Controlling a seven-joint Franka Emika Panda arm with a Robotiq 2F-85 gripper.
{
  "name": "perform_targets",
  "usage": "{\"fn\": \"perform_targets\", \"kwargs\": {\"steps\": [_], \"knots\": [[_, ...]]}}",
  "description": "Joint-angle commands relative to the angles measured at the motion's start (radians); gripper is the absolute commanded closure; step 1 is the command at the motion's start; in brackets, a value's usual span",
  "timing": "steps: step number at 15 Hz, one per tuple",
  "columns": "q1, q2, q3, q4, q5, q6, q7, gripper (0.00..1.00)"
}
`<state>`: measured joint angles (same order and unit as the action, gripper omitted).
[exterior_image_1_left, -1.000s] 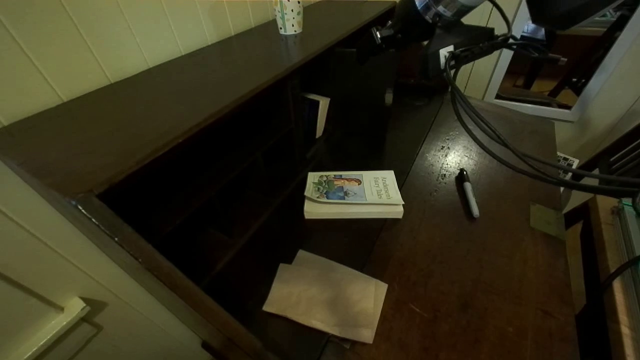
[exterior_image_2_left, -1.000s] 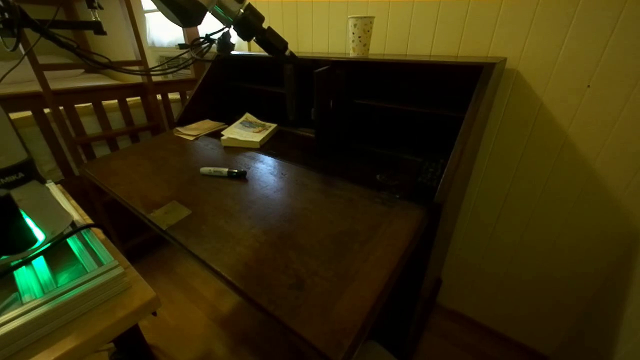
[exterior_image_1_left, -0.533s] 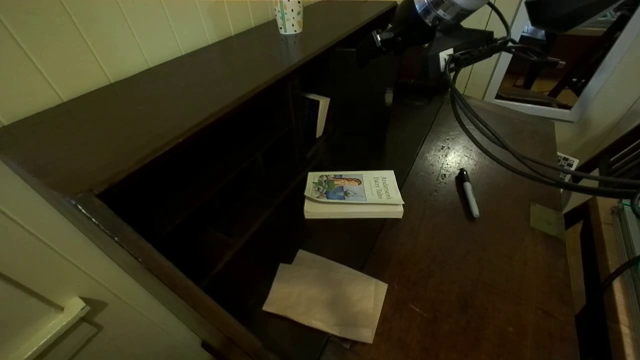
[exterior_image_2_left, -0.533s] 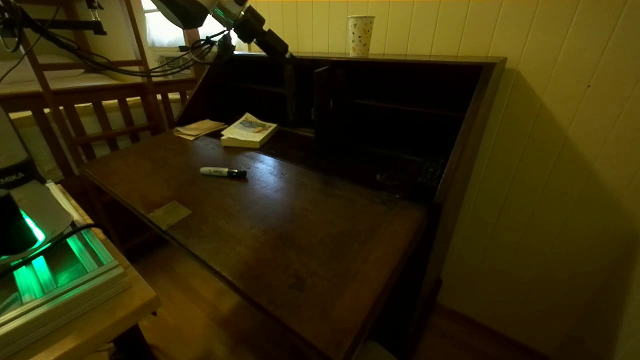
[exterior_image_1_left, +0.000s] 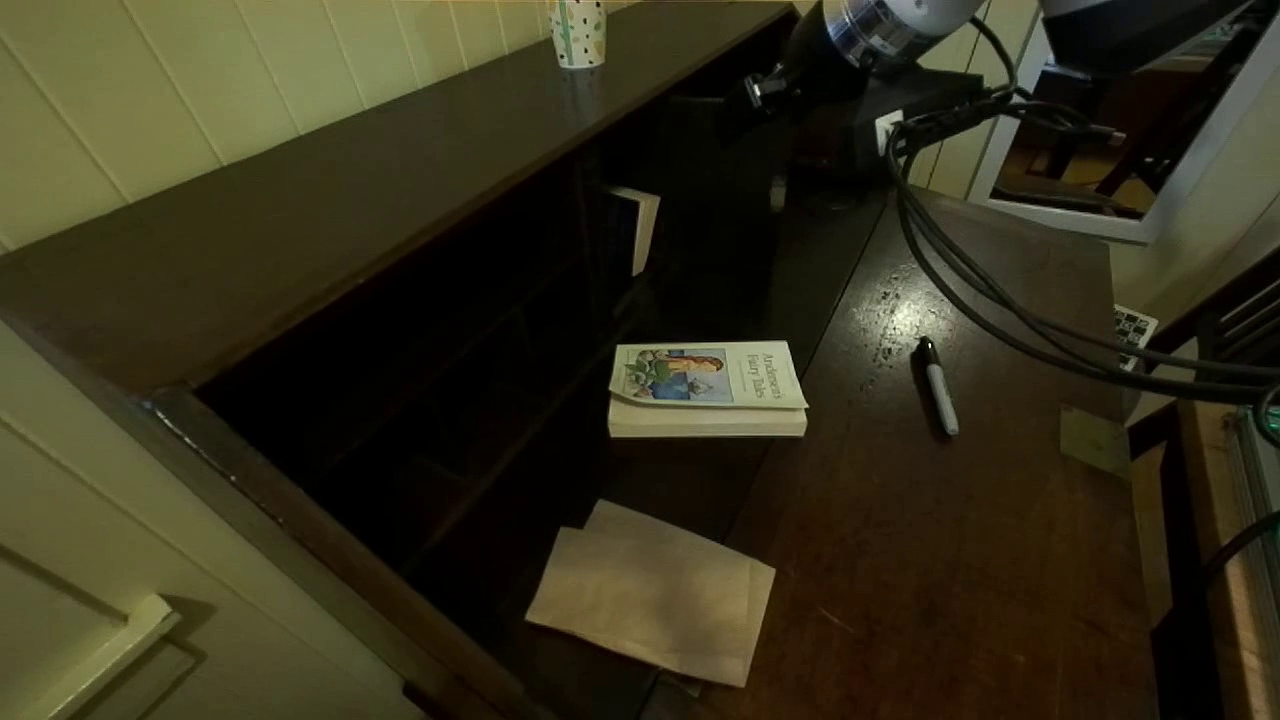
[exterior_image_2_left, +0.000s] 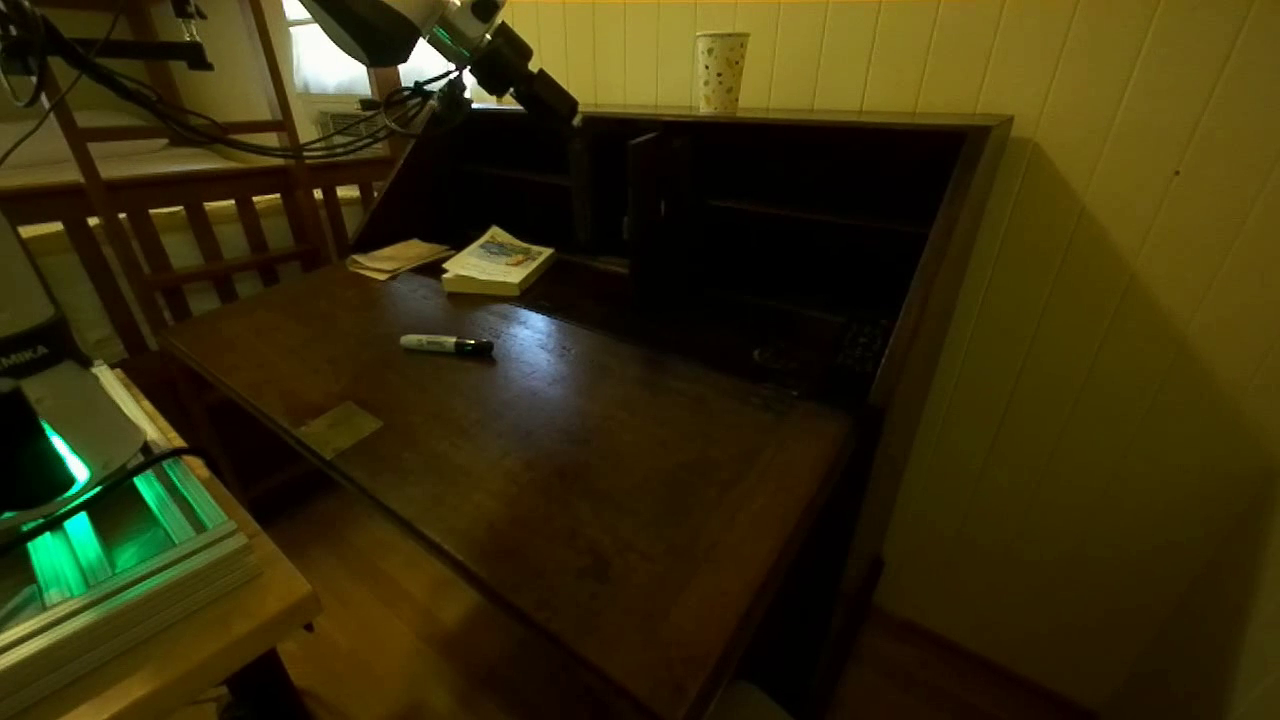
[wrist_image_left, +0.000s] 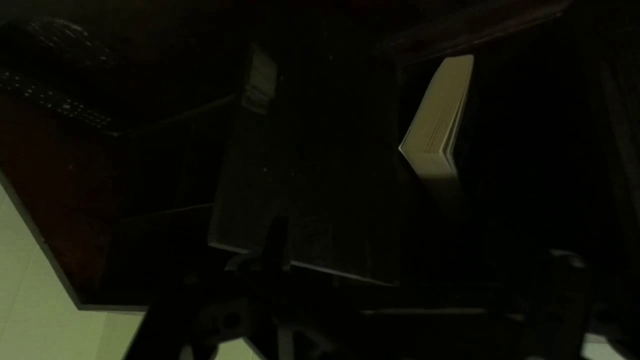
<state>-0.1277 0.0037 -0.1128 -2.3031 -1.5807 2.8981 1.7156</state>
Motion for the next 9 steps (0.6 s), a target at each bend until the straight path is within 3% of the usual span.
{"fn": "perform_targets", "kwargs": {"steps": [1,9], "knots": [[-0.013,0.082,-0.015,0.051,0.000,0.032,0.021,0.00],[-0.035,0.224,-0.033,0.161,-0.025,0.158,0.072,0.00]]}}
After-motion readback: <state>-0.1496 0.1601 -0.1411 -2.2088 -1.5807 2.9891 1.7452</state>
